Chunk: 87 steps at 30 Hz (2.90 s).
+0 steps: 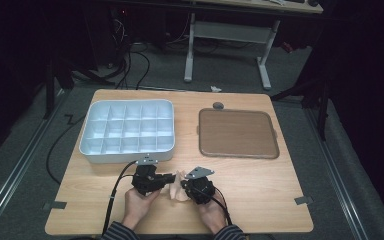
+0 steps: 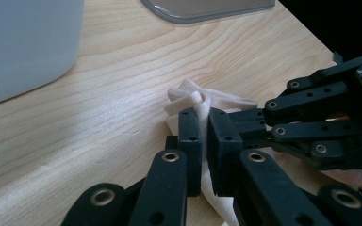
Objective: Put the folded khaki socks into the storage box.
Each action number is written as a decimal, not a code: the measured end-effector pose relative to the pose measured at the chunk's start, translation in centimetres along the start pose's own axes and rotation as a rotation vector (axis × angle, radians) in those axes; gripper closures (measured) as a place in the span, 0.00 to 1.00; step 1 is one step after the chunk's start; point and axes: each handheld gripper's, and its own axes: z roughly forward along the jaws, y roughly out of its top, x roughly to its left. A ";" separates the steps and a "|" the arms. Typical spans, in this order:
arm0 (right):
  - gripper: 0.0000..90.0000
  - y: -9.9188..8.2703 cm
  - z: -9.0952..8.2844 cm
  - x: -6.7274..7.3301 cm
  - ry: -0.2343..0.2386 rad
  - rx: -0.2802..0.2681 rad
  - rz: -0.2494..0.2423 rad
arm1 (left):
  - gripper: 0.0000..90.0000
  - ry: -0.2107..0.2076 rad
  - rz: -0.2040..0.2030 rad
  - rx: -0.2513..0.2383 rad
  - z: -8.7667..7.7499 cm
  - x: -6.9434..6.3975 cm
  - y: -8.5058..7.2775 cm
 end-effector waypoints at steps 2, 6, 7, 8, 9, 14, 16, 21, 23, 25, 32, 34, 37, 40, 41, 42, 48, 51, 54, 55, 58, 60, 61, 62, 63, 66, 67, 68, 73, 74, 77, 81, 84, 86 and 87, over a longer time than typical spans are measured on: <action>1.00 0.0 0.1 0.0 0.007 -0.002 0.003 | 0.95 0.001 0.012 -0.001 0.0 -0.1 0.1; 1.00 0.1 0.2 0.0 0.018 0.002 0.007 | 0.95 0.001 0.043 -0.008 0.1 -0.6 0.4; 1.00 0.2 0.2 0.0 0.023 0.005 0.011 | 0.95 -0.007 0.047 -0.014 0.1 -0.7 0.4; 1.00 0.2 0.2 -0.1 0.024 0.008 0.012 | 0.95 -0.010 0.048 -0.015 0.1 -0.7 0.4; 1.00 0.2 0.2 -0.1 0.025 0.008 0.007 | 0.95 -0.011 0.049 -0.017 0.2 -0.8 0.4; 1.00 0.2 0.3 0.0 0.033 0.006 -0.003 | 0.96 -0.020 0.052 -0.028 0.0 -0.7 0.4; 1.00 0.3 0.3 0.1 0.041 0.009 0.000 | 0.96 -0.029 0.052 -0.030 0.0 -0.6 0.4; 1.00 0.5 0.5 0.4 0.041 0.011 -0.011 | 0.96 -0.019 0.056 -0.029 -0.1 -0.6 0.4; 0.98 0.6 0.5 0.3 0.049 0.014 -0.005 | 0.96 -0.001 0.061 -0.022 -0.1 -0.6 0.4; 0.92 0.7 0.4 0.2 0.058 0.009 0.001 | 0.96 0.012 0.062 -0.016 -0.1 -0.5 0.4; 0.82 1.0 -1.5 0.7 0.006 -0.059 -0.031 | 0.96 0.024 0.054 -0.010 -0.4 -0.4 0.3; 0.80 1.0 -2.3 0.5 -0.009 -0.085 -0.023 | 0.96 0.026 0.049 -0.010 -0.5 -0.4 0.3; 0.77 0.7 -3.1 -0.1 -0.032 -0.101 -0.006 | 0.96 0.025 0.046 -0.015 -0.7 -0.4 0.3; 0.75 0.2 -3.3 -1.0 -0.043 -0.098 0.033 | 0.96 0.024 0.041 -0.018 -0.7 -0.3 0.3; 0.74 0.0 -3.4 -1.2 -0.043 -0.096 0.043 | 0.96 0.025 0.040 -0.019 -0.7 -0.3 0.3; 0.73 -0.1 -3.4 -1.4 -0.042 -0.095 0.056 | 0.96 0.026 0.039 -0.019 -0.7 -0.3 0.2; 0.70 -1.0 -2.9 -1.6 -0.018 -0.078 0.097 | 0.96 0.022 0.035 -0.030 -0.9 -0.4 0.2; 0.73 -1.3 -2.3 -1.6 -0.024 -0.053 0.107 | 0.96 0.022 0.040 -0.039 -0.9 -0.5 0.2; 0.80 -1.7 -1.7 -1.8 -0.003 -0.030 0.116 | 0.96 0.015 0.040 -0.043 -0.8 -0.5 0.2; 0.83 -1.8 -1.6 -1.8 0.000 -0.029 0.120 | 0.96 0.013 0.039 -0.045 -0.8 -0.5 0.2; 0.87 -1.8 -1.4 -1.7 0.008 -0.021 0.114 | 0.96 -0.002 0.038 -0.051 -0.8 -0.6 0.2; 0.89 -1.7 -1.4 -1.6 0.004 -0.015 0.097 | 0.96 -0.009 0.035 -0.050 -0.6 -0.7 0.3; 0.89 -1.7 -1.4 -1.6 0.003 -0.009 0.090 | 0.96 -0.019 0.033 -0.047 -0.5 -0.6 0.4; 0.90 -1.6 -1.4 -1.5 0.002 -0.007 0.084 | 0.96 -0.018 0.032 -0.044 -0.4 -0.7 0.5; 0.90 -1.6 -1.4 -1.5 0.000 -0.004 0.080 | 0.96 -0.016 0.034 -0.040 -0.4 -0.7 0.6; 0.91 -1.6 -1.3 -1.5 0.001 -0.006 0.068 | 0.96 -0.010 0.048 -0.033 -0.4 -1.0 0.7; 0.91 -1.6 -1.3 -1.5 0.003 -0.005 0.065 | 0.96 -0.011 0.052 -0.033 -0.4 -1.1 0.8; 0.91 -1.6 -1.3 -1.5 0.006 -0.005 0.065 | 0.96 -0.009 0.056 -0.031 -0.4 -1.2 0.9; 0.91 -1.6 -1.2 -1.6 0.014 -0.012 0.058 | 0.96 -0.004 0.069 -0.024 -0.4 -1.4 1.2; 0.92 -1.5 -1.2 -1.5 0.013 -0.012 0.060 | 0.96 -0.007 0.070 -0.023 -0.4 -1.4 1.2; 0.92 -1.5 -1.1 -1.5 0.013 -0.011 0.053 | 0.96 -0.012 0.084 -0.021 -0.2 -1.6 1.4; 0.92 -1.5 -1.1 -1.5 0.012 -0.011 0.033 | 0.95 -0.012 0.109 -0.011 0.2 -1.8 1.6; 0.92 -1.5 -1.1 -1.5 0.011 -0.010 0.022 | 0.95 -0.019 0.116 -0.010 0.4 -2.1 1.9; 0.92 -1.5 -1.1 -1.5 0.015 -0.012 0.022 | 0.95 -0.023 0.124 -0.011 0.5 -2.3 2.2; 0.92 -1.5 -1.0 -1.5 0.017 -0.014 0.025 | 0.95 -0.023 0.129 -0.008 0.6 -2.4 2.3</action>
